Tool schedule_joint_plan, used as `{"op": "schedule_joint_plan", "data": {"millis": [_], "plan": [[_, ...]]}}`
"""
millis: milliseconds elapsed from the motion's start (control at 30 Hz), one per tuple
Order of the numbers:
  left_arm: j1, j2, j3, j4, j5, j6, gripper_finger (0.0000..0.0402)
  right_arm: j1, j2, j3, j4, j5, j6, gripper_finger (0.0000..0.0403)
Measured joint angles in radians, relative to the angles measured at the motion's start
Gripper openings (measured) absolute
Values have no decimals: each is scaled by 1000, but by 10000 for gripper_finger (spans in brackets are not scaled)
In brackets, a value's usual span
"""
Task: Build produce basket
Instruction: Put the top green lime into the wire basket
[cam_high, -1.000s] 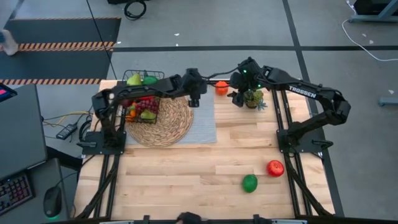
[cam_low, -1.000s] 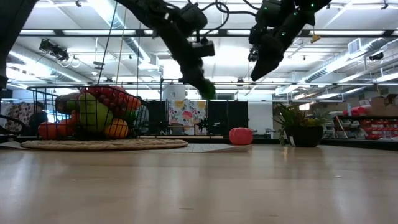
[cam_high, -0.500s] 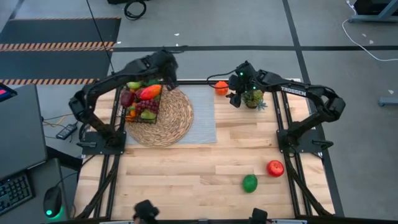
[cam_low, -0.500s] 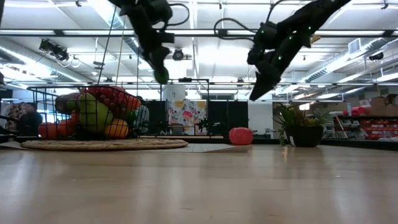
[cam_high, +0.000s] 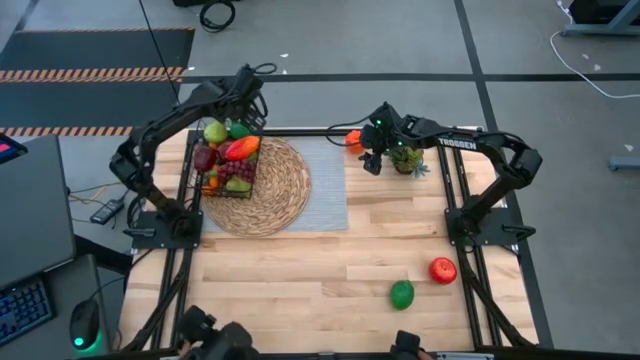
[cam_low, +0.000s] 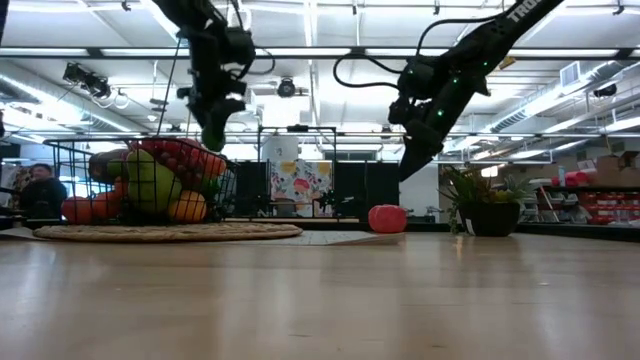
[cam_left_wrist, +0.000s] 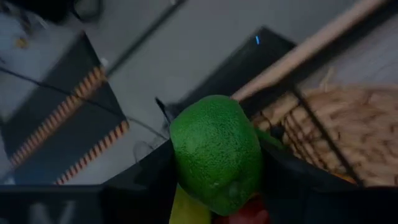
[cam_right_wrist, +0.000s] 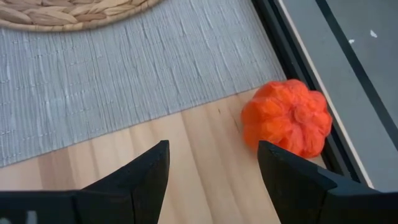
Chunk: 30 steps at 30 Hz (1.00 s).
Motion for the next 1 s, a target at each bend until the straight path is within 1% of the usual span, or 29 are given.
{"op": "schedule_joint_plan", "data": {"millis": [133,200,300,333,467,600,800,1000], "plan": [[32,46,0,-27,83,-6,202,0,-2,0,-11,0,0,248],[37,63,0,-28,152,5,205,0,-4,0,-10,0,0,248],[24,90,0,-28,239,17,210,-2,-4,0,-13,1,0,248],[19,97,0,-32,249,27,212,-2,-4,0,-13,1,0,248],[-1,121,0,-51,247,65,221,-2,-4,0,-13,0,0,248],[-6,127,0,-46,250,71,234,-2,-4,0,-14,0,0,248],[-6,127,0,-44,246,90,269,-7,-4,0,-2,0,-8,248],[-6,127,0,-37,240,94,301,-25,5,-4,71,-3,-22,248]]}}
